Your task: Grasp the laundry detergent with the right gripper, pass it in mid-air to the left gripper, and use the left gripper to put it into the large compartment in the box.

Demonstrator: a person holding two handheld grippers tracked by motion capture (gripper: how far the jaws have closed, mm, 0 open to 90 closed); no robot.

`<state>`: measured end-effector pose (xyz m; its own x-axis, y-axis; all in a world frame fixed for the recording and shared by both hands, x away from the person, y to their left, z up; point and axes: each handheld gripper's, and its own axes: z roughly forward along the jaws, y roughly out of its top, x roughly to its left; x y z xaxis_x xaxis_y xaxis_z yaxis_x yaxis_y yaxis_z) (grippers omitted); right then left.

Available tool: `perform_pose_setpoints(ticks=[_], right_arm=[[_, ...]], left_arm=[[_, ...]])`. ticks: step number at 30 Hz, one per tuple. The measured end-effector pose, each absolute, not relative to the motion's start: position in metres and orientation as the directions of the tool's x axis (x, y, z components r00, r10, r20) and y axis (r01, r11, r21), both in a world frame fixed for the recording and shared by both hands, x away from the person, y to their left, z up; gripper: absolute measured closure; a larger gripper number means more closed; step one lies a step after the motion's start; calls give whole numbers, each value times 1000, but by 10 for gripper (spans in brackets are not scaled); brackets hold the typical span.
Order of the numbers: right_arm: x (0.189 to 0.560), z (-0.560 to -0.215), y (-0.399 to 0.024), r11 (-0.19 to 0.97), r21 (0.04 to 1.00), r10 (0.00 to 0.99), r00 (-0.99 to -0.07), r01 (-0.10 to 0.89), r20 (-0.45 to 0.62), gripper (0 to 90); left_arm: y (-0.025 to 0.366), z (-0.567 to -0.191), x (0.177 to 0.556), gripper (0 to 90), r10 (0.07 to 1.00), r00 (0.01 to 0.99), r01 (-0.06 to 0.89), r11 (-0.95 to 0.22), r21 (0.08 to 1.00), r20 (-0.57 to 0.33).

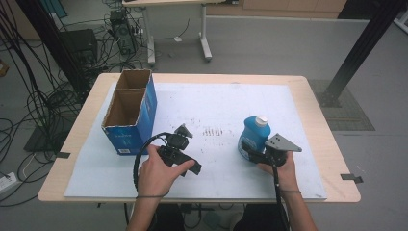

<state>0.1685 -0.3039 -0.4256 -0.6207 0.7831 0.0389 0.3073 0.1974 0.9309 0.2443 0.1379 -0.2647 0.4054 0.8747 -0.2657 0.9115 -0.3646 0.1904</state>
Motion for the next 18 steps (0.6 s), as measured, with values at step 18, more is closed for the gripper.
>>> perform_pose_setpoints(ticks=[18], right_arm=[[168,-426,-303,197,931,784,-619,306,38,419]], left_arm=[[136,-266,245,70,876,403,913,-363,187,-264]])
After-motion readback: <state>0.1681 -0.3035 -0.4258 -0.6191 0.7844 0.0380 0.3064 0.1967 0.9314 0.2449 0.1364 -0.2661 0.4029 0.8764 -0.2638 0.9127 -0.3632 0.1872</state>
